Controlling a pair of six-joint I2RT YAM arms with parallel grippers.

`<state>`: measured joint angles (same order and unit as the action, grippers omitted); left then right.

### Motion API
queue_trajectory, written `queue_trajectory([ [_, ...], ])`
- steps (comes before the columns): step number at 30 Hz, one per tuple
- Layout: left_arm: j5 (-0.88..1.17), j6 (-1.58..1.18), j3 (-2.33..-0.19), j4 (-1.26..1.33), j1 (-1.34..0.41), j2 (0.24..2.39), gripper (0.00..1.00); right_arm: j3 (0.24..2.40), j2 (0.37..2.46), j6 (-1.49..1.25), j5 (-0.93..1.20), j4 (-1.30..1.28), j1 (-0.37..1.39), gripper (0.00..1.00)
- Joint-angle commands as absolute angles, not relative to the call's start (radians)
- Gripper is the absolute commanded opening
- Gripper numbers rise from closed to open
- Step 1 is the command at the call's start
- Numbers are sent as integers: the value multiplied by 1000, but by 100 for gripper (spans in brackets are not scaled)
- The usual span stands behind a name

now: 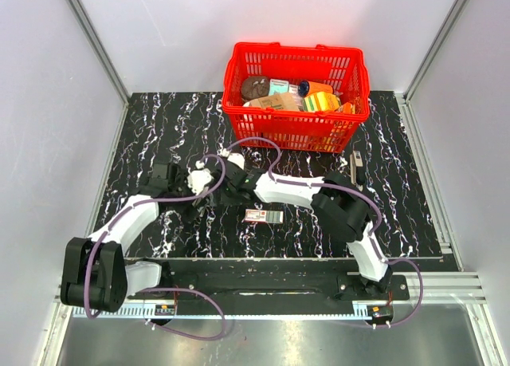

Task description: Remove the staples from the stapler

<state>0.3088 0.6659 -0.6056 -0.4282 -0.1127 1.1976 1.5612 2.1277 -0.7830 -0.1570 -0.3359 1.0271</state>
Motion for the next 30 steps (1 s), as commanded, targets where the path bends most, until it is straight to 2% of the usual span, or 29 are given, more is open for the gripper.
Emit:
queue_trajectory([
  [1, 356, 689, -621, -474, -156, 1187, 87, 1514, 2054, -804, -190, -310, 1015, 85],
  [6, 331, 661, -652, -499, -137, 1192, 88, 1497, 2020, -784, -192, -308, 1015, 85],
  [15, 423, 681, -707, -606, -15, 1137, 90, 1405, 1948, -790, -175, -193, 1028, 82],
  [23, 393, 689, -696, -557, 0, 1207, 89, 1574, 2063, -753, -172, -256, 1074, 80],
  [30, 465, 707, -776, -598, 175, 1318, 85, 1669, 2146, -742, -155, -282, 1091, 76],
])
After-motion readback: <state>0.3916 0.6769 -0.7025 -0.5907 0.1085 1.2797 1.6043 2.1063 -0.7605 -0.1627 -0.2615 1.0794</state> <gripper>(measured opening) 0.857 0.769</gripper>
